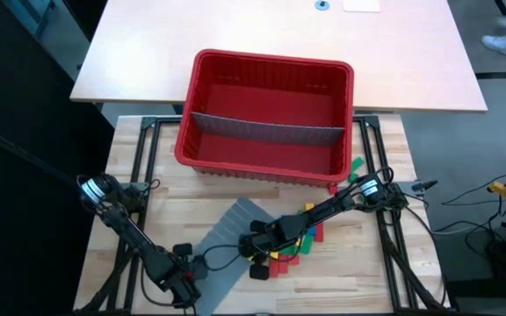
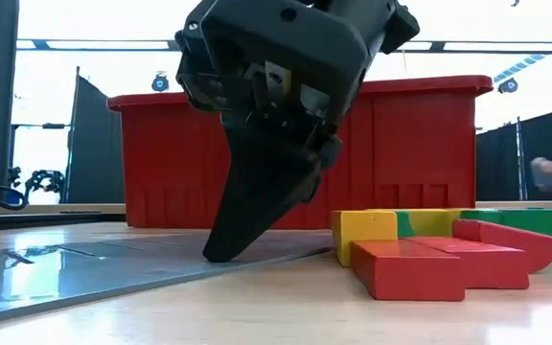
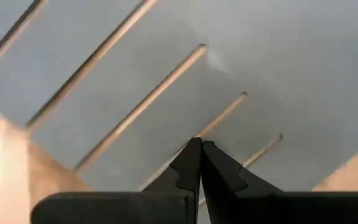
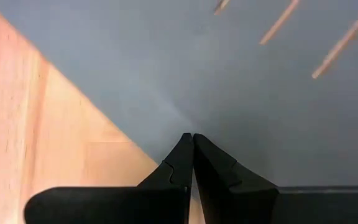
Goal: Sort blocks
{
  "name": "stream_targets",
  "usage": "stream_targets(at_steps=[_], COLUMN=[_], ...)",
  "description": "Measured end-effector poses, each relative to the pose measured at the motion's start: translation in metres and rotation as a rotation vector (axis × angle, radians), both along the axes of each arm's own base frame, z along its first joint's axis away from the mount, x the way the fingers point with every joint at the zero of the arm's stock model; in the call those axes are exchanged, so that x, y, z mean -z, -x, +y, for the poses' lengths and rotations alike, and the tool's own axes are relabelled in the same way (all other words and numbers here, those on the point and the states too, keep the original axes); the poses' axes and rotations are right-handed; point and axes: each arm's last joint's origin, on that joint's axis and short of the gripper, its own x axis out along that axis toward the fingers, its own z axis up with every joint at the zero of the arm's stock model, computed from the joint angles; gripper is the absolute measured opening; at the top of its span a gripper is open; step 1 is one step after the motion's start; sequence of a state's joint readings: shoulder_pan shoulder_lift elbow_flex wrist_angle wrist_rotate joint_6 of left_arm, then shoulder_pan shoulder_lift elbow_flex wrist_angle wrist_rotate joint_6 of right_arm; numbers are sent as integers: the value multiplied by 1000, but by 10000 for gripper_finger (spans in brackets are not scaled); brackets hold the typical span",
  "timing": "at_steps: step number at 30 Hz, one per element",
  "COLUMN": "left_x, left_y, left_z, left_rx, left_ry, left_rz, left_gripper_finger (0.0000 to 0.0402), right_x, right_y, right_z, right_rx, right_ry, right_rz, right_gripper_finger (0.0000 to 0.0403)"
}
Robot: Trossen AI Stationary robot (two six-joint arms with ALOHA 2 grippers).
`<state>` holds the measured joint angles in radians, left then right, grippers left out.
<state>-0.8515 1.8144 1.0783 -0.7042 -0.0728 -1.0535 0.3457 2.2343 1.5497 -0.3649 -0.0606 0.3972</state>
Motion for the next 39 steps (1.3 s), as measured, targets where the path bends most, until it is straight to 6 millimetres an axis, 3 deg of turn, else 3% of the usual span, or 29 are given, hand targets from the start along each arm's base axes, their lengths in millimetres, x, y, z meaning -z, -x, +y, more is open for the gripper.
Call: stream_targets(at_steps=[4, 11, 17, 22, 31, 39], left_x=[-16, -37, -38, -37, -38, -41], left_y=[4, 28, 46, 53, 54, 53], left_z=[0, -17, -33, -40, -43, -49], left_rx=[-137, -331, -434, -552, -683, -733], left_ry=[37, 150, 225, 270, 325, 402], left_rz=[-67, -137, -119, -104, -103, -101], left_gripper_finger=[0, 0, 0, 0, 0, 0], right_x=[-2, -2, -17, -30, -41, -39], right_y=[0, 0, 1, -1, -5, -3], right_z=[0, 0, -6, -23, -47, -61], right_rx=[-6, -35, -29, -25, 33, 76], right_ry=[1, 17, 95, 156, 212, 267], right_rz=[-8, -17, -64, -92, -107, -64], right_gripper_finger=[0, 0, 0, 0, 0, 0])
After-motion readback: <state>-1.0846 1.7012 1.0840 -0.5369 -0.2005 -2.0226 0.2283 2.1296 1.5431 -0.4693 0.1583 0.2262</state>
